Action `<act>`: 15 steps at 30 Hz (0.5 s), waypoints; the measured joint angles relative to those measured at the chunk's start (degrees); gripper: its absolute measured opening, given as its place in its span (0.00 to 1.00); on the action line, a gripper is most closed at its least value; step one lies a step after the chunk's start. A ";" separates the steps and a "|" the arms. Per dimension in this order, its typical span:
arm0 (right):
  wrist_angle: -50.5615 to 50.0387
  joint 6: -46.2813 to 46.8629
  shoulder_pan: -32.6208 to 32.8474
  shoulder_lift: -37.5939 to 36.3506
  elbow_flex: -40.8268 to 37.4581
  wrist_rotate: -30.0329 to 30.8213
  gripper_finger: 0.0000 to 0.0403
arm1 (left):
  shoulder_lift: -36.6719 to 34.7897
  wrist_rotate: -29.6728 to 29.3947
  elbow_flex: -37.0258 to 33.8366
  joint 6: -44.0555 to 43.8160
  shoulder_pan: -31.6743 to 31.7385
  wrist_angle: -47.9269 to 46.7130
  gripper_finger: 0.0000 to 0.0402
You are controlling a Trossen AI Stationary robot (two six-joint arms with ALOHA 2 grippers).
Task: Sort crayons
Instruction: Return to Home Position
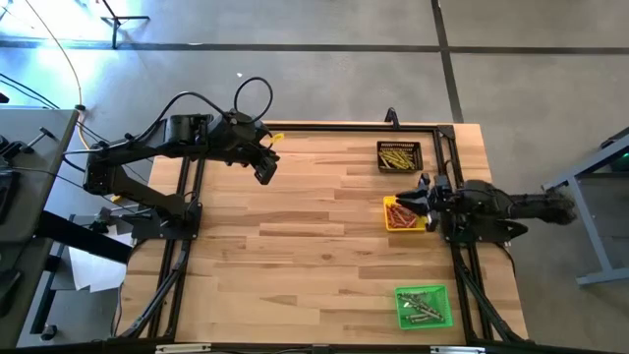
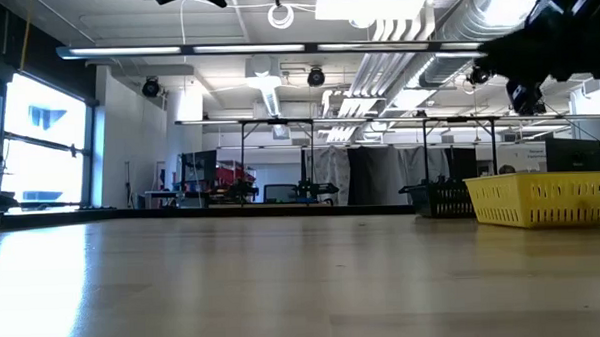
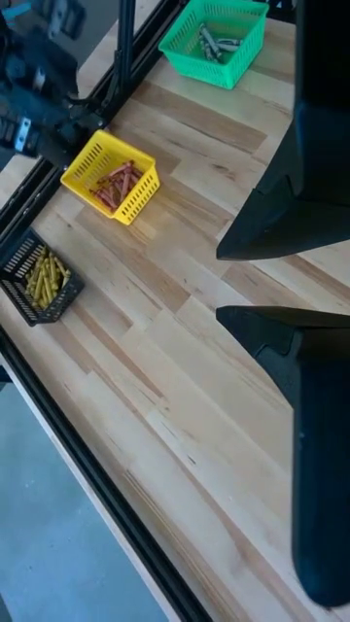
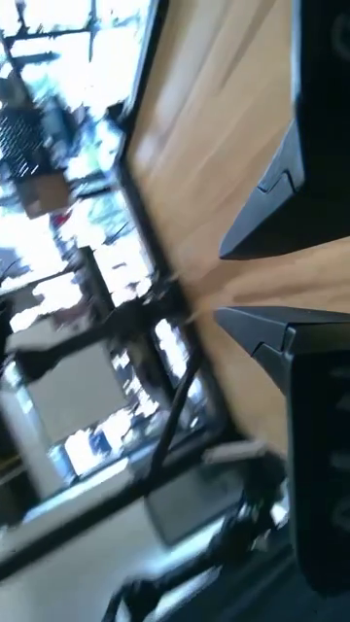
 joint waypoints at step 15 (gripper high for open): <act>2.84 4.09 -17.21 0.50 -4.09 -7.75 0.18 | 0.00 0.02 0.00 -0.02 0.00 -0.02 0.19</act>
